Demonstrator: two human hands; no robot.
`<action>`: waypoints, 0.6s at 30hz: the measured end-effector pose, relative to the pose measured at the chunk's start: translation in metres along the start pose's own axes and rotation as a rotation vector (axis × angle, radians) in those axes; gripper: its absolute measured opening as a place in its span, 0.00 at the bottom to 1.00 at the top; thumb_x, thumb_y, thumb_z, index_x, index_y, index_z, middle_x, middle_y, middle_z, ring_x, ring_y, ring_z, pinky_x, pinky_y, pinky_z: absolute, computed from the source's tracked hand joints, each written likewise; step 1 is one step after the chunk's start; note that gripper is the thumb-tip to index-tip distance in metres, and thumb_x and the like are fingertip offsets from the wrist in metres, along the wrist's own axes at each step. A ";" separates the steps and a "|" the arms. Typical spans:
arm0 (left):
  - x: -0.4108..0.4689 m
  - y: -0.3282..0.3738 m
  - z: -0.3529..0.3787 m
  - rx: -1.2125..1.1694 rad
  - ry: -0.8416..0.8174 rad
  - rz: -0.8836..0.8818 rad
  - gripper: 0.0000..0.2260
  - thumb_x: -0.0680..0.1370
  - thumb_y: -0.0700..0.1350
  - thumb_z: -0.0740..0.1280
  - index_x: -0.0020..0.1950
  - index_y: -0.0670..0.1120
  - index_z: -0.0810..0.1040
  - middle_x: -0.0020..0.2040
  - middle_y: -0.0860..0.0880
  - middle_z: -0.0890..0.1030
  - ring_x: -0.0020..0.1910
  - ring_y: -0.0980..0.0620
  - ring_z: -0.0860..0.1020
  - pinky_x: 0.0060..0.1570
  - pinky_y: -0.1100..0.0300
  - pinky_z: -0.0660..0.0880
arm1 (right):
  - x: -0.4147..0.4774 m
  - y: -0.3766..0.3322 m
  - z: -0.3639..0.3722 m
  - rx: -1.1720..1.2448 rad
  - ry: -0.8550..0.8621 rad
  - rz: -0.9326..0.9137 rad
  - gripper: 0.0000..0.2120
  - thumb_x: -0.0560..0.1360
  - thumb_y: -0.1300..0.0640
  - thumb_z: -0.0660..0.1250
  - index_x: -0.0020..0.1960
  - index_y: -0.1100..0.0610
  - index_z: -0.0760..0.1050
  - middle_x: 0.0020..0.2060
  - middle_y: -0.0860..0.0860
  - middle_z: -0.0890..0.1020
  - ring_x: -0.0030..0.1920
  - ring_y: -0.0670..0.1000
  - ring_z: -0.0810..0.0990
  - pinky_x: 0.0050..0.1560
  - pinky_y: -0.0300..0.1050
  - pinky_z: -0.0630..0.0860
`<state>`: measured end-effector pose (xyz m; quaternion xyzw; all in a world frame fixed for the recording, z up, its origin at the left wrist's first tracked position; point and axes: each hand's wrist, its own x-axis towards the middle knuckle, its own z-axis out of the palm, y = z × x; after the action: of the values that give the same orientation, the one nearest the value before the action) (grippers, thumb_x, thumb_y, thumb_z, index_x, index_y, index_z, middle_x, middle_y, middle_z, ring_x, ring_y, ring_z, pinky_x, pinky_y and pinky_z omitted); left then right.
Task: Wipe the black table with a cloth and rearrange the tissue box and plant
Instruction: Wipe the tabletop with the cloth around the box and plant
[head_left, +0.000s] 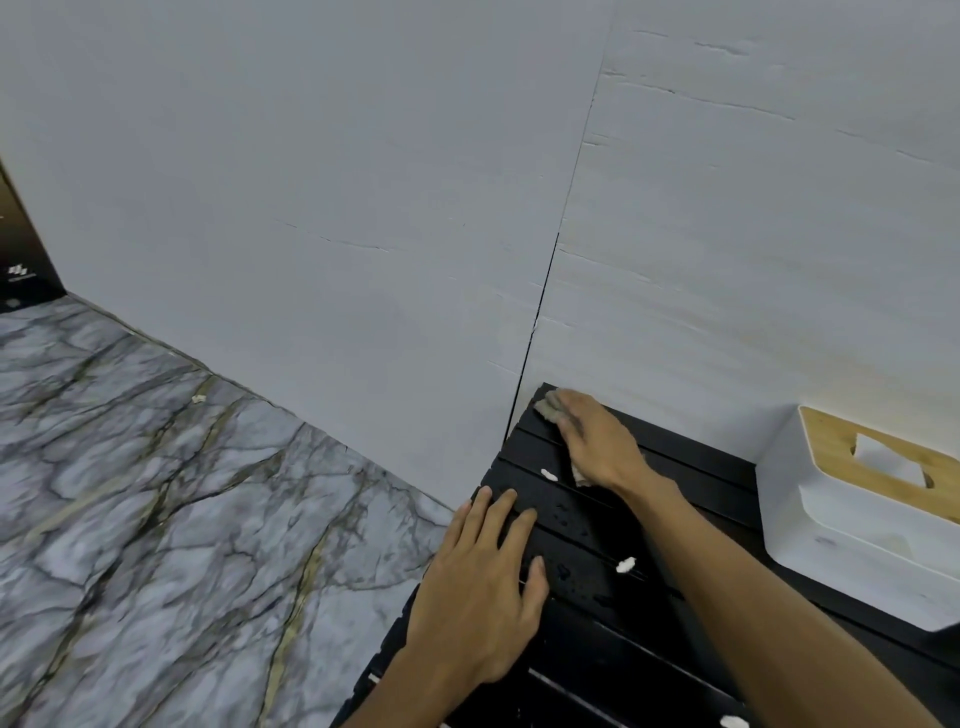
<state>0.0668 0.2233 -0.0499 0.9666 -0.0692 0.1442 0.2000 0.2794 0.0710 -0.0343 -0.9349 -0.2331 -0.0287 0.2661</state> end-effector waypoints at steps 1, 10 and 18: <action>0.000 -0.001 0.000 -0.001 -0.004 0.002 0.25 0.82 0.58 0.46 0.77 0.52 0.59 0.79 0.52 0.56 0.79 0.53 0.46 0.77 0.55 0.44 | -0.002 -0.006 0.004 -0.010 -0.024 -0.050 0.20 0.84 0.53 0.56 0.75 0.50 0.68 0.74 0.48 0.70 0.74 0.50 0.68 0.73 0.47 0.64; 0.001 0.004 -0.011 -0.194 0.092 -0.082 0.24 0.78 0.57 0.59 0.71 0.49 0.61 0.68 0.52 0.63 0.61 0.55 0.70 0.59 0.64 0.72 | -0.073 -0.037 0.004 0.157 -0.177 -0.293 0.21 0.83 0.63 0.61 0.73 0.48 0.73 0.71 0.41 0.74 0.73 0.40 0.68 0.73 0.39 0.66; -0.017 0.001 -0.023 -0.191 0.042 -0.055 0.30 0.79 0.57 0.59 0.77 0.48 0.55 0.73 0.52 0.59 0.65 0.55 0.68 0.61 0.68 0.66 | -0.093 -0.045 -0.035 0.411 -0.098 -0.051 0.15 0.84 0.59 0.61 0.68 0.47 0.75 0.56 0.33 0.82 0.45 0.46 0.87 0.44 0.40 0.82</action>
<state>0.0446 0.2330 -0.0351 0.9415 -0.0517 0.1514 0.2966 0.1788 0.0481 0.0015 -0.8552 -0.2702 0.0584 0.4385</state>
